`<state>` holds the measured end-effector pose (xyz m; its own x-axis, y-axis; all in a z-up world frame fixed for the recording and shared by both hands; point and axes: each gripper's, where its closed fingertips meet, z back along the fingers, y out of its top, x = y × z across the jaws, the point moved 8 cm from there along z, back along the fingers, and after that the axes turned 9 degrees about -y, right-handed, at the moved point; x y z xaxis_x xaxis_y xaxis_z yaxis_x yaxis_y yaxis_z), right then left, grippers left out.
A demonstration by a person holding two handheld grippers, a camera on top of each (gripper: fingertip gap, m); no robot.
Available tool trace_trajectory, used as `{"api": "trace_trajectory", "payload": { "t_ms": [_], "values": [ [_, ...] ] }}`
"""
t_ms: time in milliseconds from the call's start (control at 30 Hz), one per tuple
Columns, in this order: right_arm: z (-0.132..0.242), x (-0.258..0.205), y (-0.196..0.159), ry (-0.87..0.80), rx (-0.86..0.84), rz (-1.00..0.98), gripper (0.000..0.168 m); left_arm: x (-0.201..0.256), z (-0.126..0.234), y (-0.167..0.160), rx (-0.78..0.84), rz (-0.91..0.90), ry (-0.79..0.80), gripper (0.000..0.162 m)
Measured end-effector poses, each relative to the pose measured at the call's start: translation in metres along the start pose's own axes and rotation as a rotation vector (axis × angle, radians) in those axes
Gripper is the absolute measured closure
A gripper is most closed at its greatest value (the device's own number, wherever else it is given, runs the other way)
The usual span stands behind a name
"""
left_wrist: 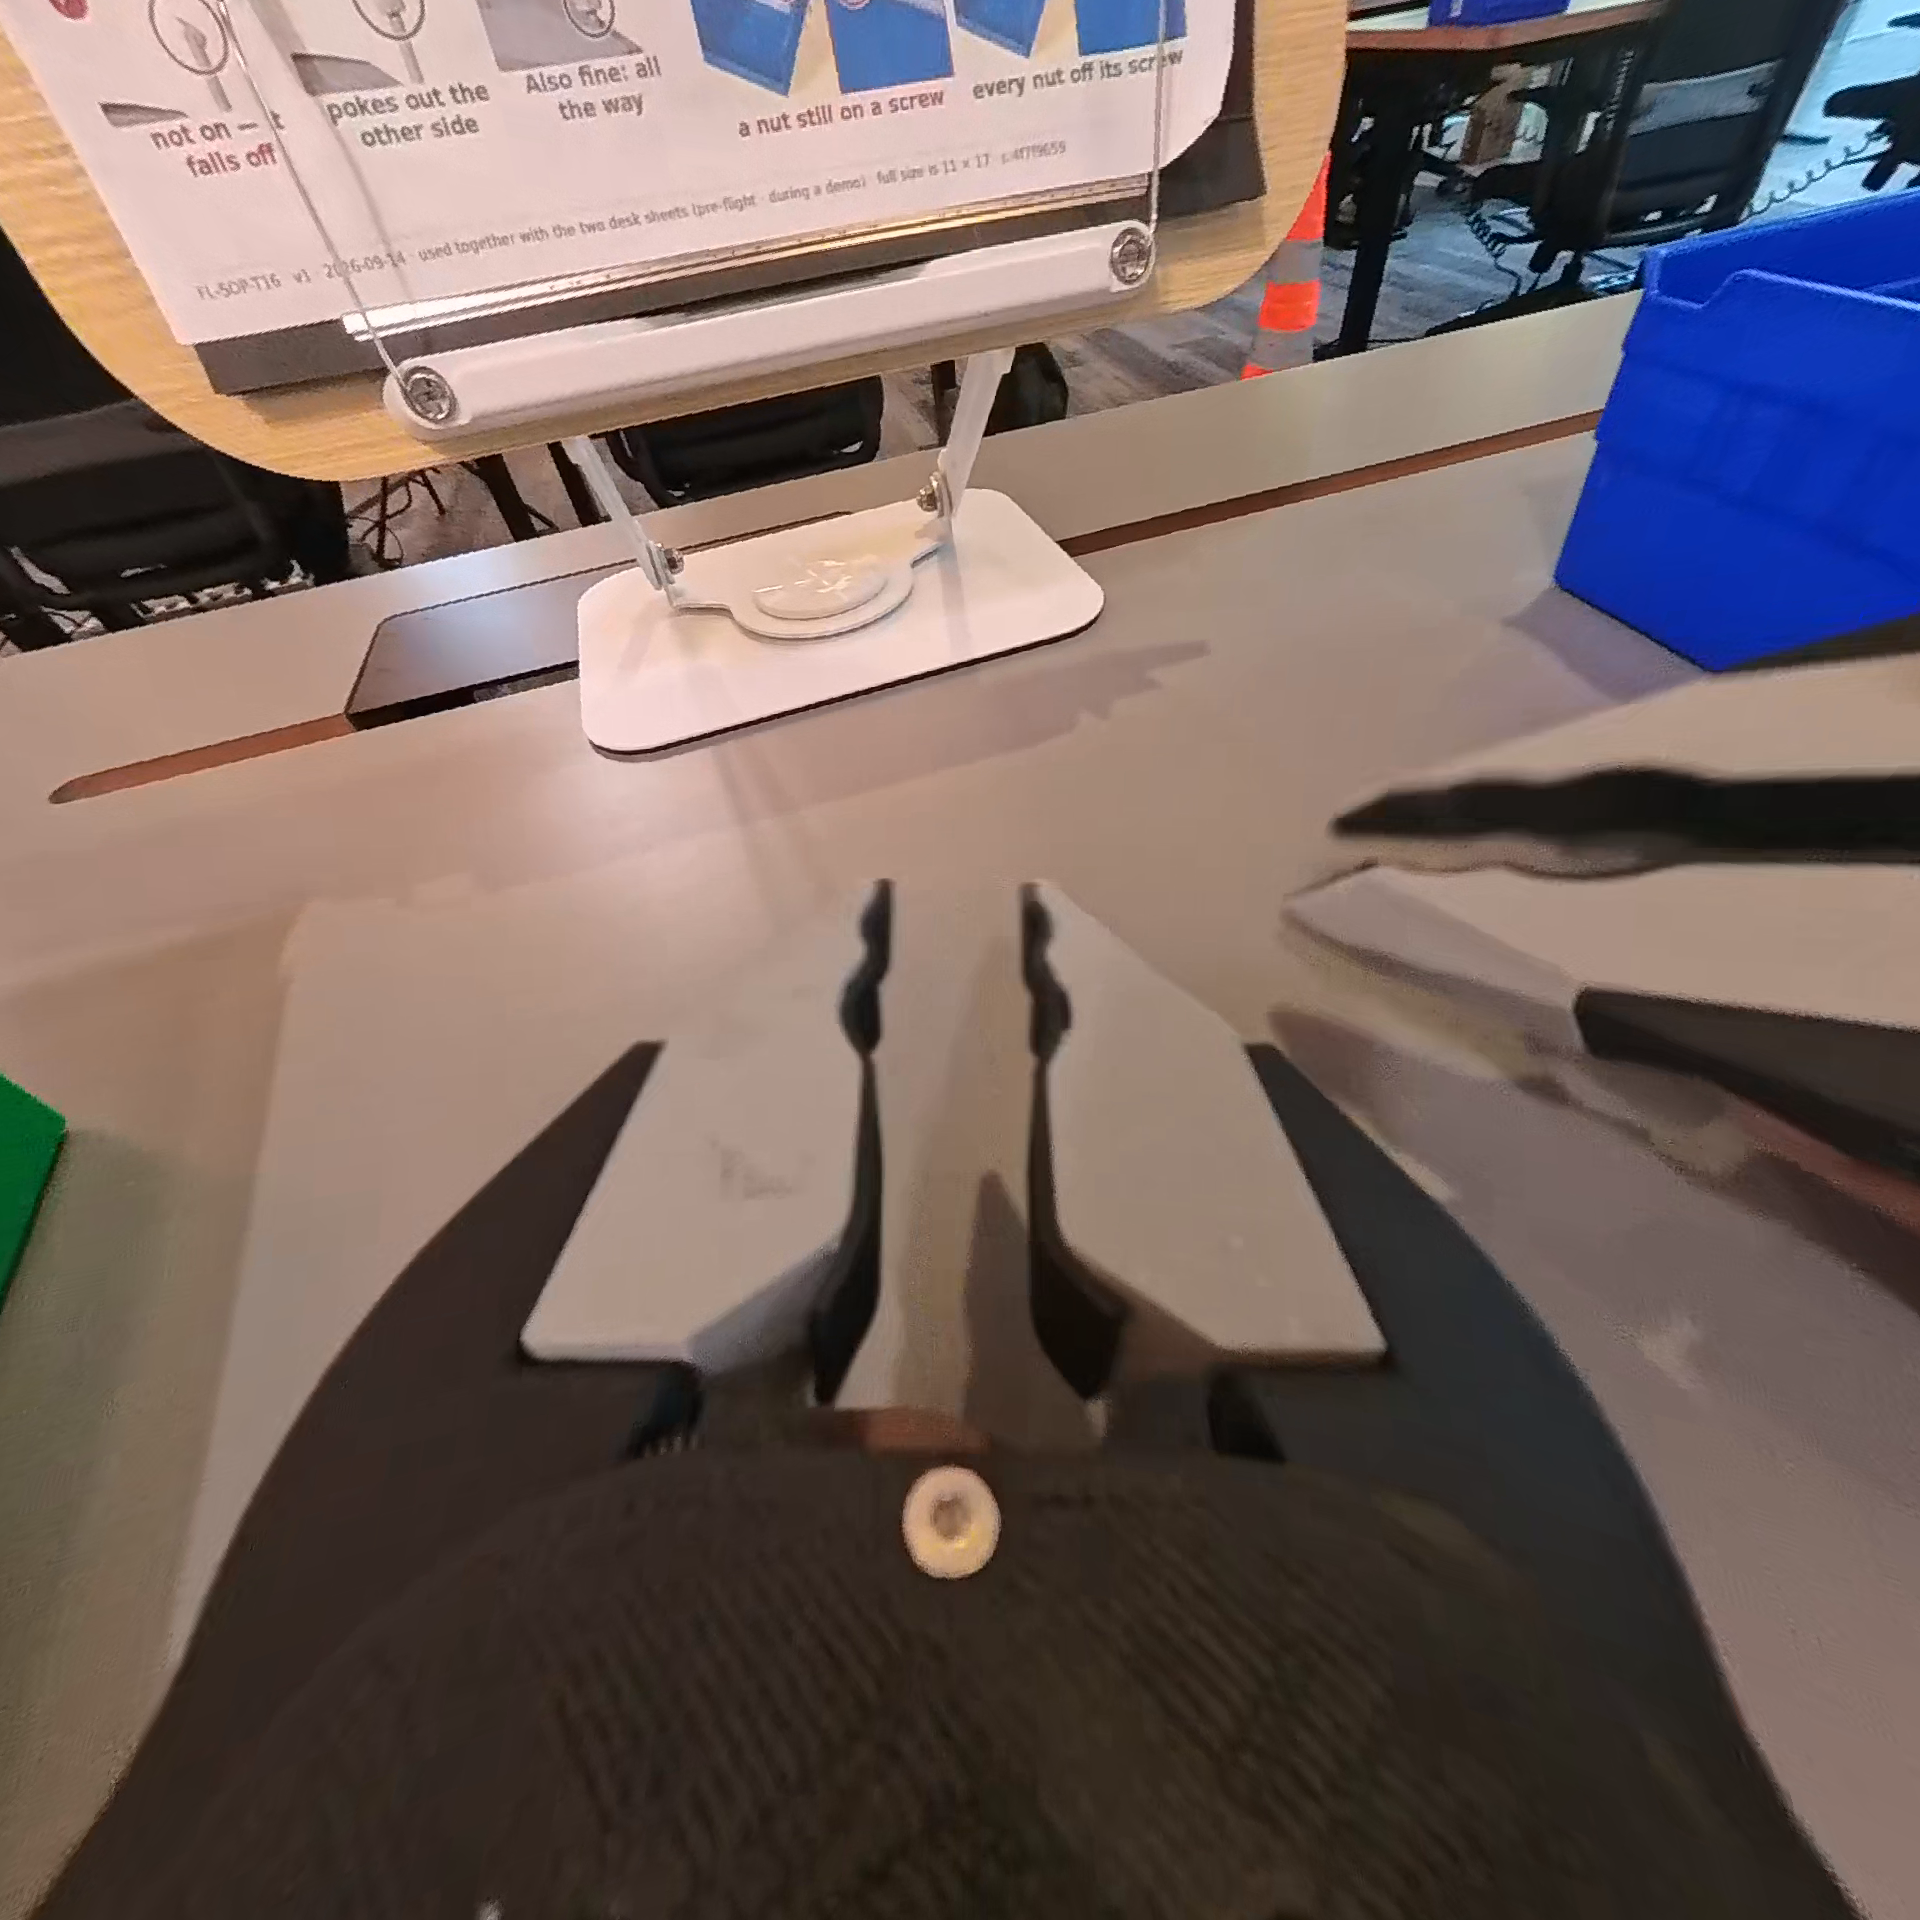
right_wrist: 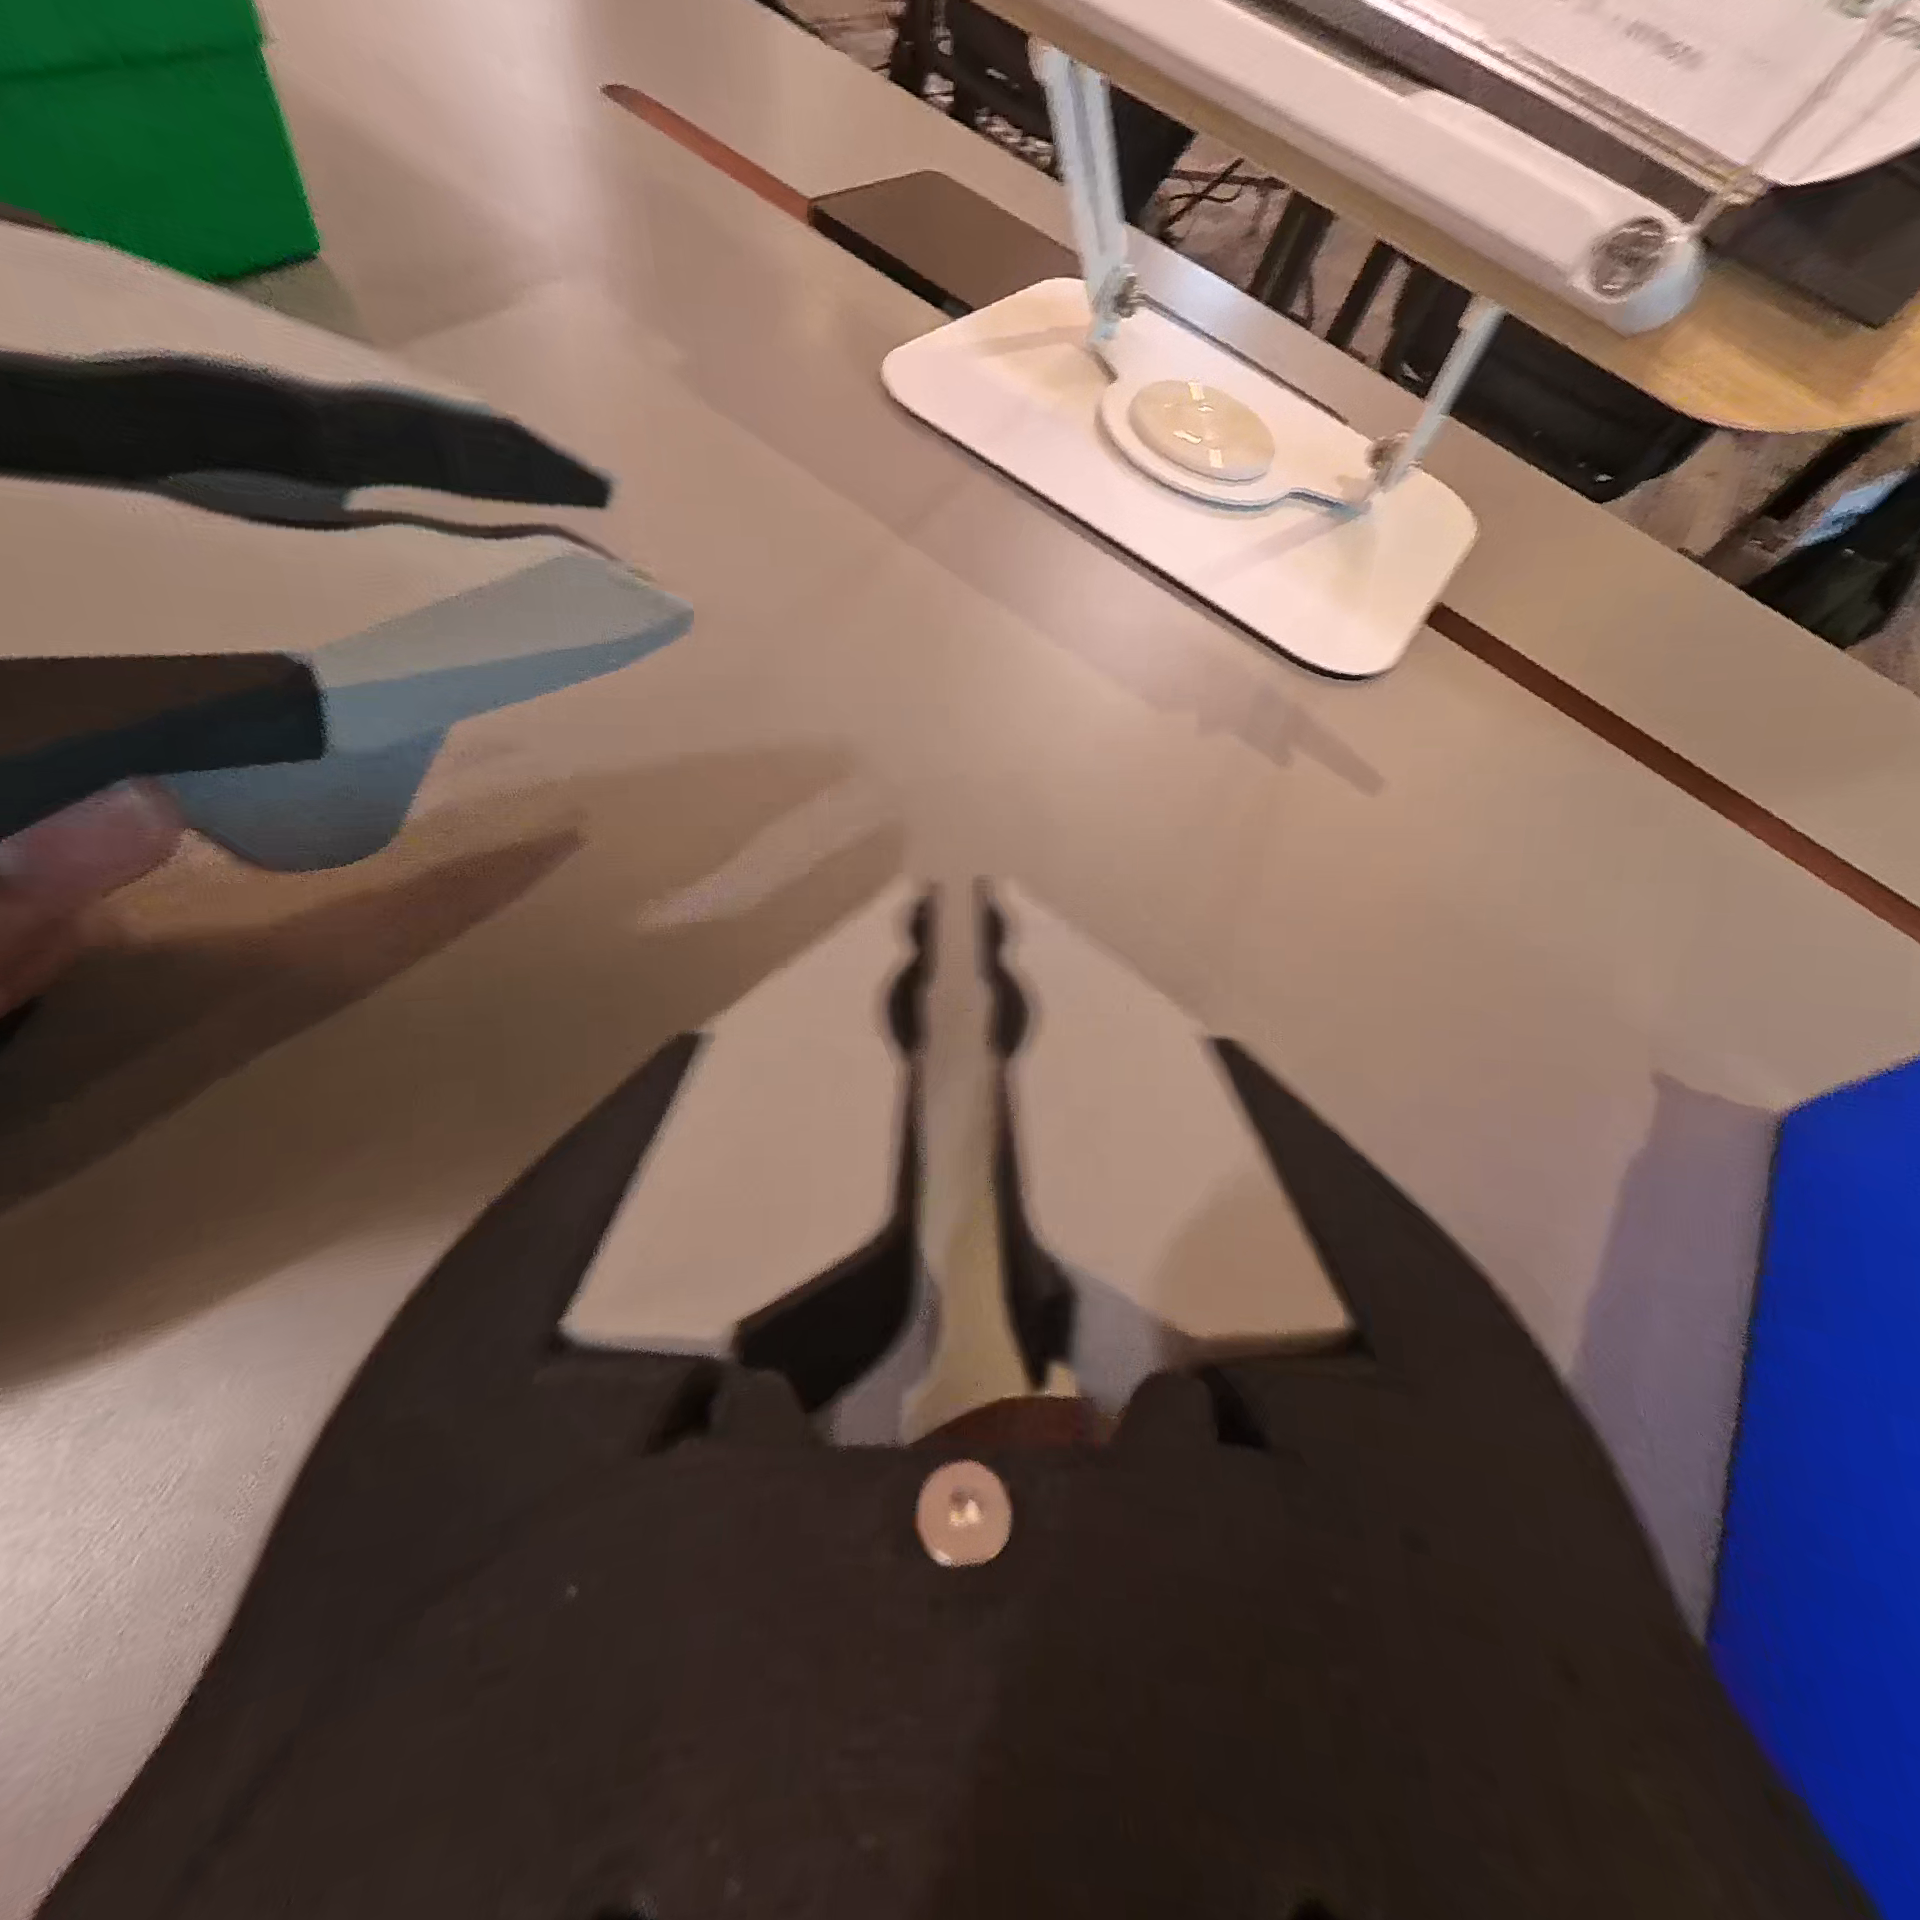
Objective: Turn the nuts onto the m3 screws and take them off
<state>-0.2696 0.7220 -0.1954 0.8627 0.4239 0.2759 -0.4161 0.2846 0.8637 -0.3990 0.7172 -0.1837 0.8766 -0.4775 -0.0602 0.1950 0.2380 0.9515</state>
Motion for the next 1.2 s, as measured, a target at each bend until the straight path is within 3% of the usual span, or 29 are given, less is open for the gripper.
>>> {"api": "trace_trajectory", "payload": {
  "t_ms": [67, 100, 167, 267, 600, 700, 1200],
  "values": [
    [0.0002, -0.0018, -0.0003, 0.01, -0.001, 0.008, 0.168, 0.0013, 0.0006, 0.0003, 0.006, -0.006, -0.019, 0.162],
    [0.0, -0.0022, -0.0004, 0.003, -0.001, 0.01, 0.168, 0.0012, 0.0003, 0.0002, 0.003, -0.005, -0.017, 0.162],
    [-0.0004, -0.0022, 0.0, -0.012, 0.006, 0.004, 0.145, 0.0009, -0.0005, -0.0004, -0.008, -0.005, -0.008, 0.162],
    [-0.0016, -0.0017, -0.0003, -0.03, 0.0, -0.007, 0.122, 0.0007, -0.0005, -0.0003, -0.005, -0.005, -0.003, 0.133],
    [-0.0002, -0.0036, 0.0028, -0.062, 0.062, 0.008, 0.101, -0.0007, -0.0008, -0.0001, 0.0, 0.009, -0.007, 0.117],
    [-0.001, -0.0037, 0.0025, -0.089, 0.052, 0.018, 0.082, 0.0002, -0.0016, -0.0002, -0.006, 0.003, -0.016, 0.117],
    [-0.0017, -0.0054, 0.001, -0.024, 0.024, -0.029, 0.092, 0.0077, 0.0027, -0.0028, -0.04, 0.048, -0.152, 0.11]
  ]
}}
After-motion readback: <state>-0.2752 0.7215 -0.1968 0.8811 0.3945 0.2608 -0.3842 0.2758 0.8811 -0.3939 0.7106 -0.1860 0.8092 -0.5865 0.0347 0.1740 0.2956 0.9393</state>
